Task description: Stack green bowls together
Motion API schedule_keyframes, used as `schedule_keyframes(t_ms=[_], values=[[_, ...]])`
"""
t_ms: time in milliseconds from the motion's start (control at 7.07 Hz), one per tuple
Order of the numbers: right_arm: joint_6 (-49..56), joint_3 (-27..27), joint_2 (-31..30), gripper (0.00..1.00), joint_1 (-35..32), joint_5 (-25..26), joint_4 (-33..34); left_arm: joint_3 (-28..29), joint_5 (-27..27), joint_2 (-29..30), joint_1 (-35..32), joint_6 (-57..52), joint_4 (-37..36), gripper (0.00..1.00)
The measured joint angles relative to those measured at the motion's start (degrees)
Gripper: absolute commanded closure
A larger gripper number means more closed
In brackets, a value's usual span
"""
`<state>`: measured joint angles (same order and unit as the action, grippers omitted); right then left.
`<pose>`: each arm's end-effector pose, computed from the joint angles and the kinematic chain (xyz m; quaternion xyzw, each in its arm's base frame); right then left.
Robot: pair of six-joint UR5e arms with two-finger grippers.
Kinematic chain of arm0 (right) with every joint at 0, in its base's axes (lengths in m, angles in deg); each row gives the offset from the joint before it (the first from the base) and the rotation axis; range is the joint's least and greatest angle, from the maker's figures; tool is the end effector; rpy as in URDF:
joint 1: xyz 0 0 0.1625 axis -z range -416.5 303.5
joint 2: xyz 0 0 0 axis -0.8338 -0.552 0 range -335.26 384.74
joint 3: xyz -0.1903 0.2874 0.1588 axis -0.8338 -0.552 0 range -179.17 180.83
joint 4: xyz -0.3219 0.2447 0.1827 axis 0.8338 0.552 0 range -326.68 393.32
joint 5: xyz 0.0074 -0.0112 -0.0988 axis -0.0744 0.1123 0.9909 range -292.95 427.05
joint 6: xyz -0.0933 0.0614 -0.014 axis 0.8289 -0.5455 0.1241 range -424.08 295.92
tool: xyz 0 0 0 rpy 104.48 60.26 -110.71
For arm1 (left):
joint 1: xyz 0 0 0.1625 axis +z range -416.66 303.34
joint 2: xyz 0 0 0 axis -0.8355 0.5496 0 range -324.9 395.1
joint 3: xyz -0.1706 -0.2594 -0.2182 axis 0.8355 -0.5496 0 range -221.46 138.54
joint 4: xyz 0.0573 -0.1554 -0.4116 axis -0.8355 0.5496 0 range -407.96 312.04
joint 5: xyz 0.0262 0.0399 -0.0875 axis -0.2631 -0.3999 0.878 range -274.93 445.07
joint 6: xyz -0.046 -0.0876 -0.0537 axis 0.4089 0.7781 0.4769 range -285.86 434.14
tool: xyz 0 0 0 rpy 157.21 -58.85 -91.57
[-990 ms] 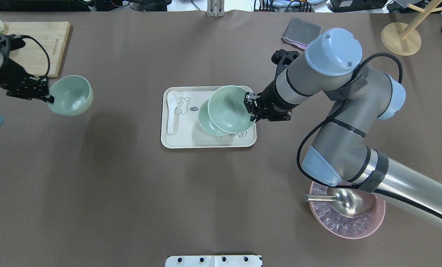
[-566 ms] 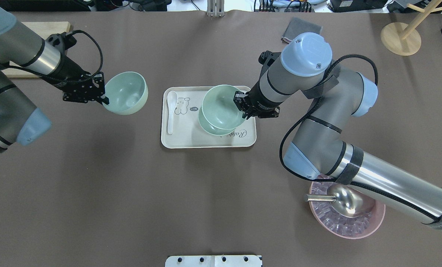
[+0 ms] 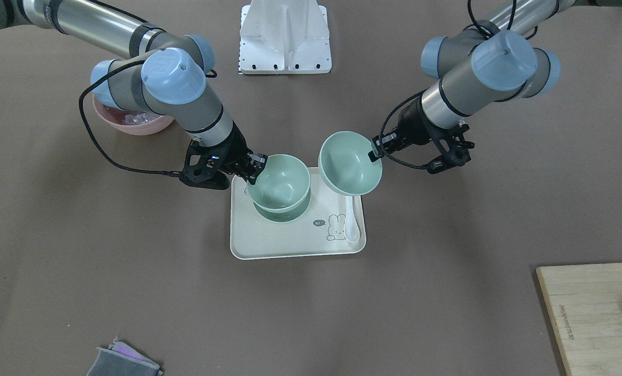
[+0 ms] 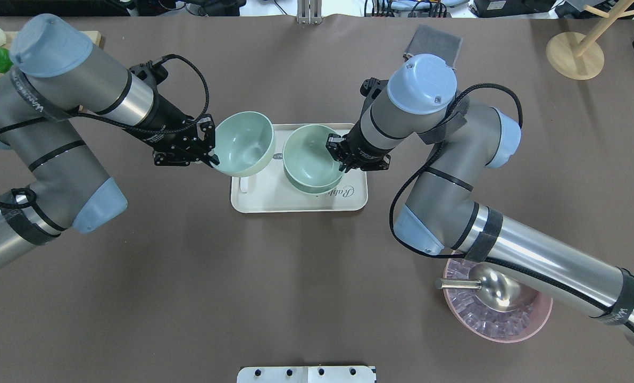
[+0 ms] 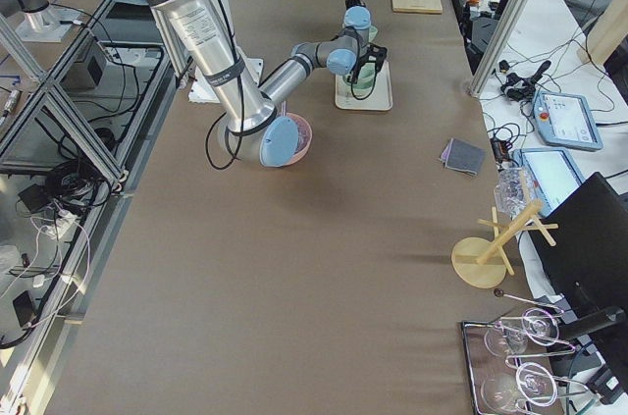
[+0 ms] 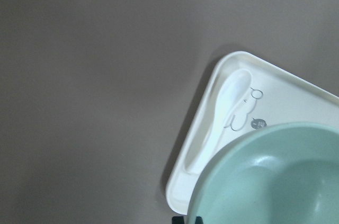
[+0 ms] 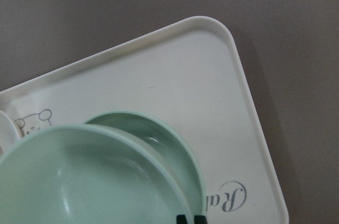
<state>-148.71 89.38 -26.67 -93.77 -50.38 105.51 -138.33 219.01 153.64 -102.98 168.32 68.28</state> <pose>-0.5182 -0.4968 0.1794 -0.0329 -0.4940 0.1317 0.8588 0.4055 -0.5044 0.2014 -0.1290 0.5589 -0.1663 0.8021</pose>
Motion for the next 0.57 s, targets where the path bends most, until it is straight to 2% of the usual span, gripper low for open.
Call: schedule_keyframes(t_ms=[141, 283, 566], values=[[-0.1, -0.5, 0.6, 0.44, 0.2, 0.1, 0.0, -0.4, -0.3, 0.4, 0.4, 0.9, -0.1, 1.00], [-0.1, -0.9, 0.9, 0.00, 0.3, 0.2, -0.1, -0.7, -0.4, 0.7, 0.5, 1.6, -0.1, 1.00], [0.0, -0.8, 1.6, 0.00, -0.6, -0.3, 0.0, -0.9, -0.3, 3.3, 0.6, 3.9, -1.8, 1.00]])
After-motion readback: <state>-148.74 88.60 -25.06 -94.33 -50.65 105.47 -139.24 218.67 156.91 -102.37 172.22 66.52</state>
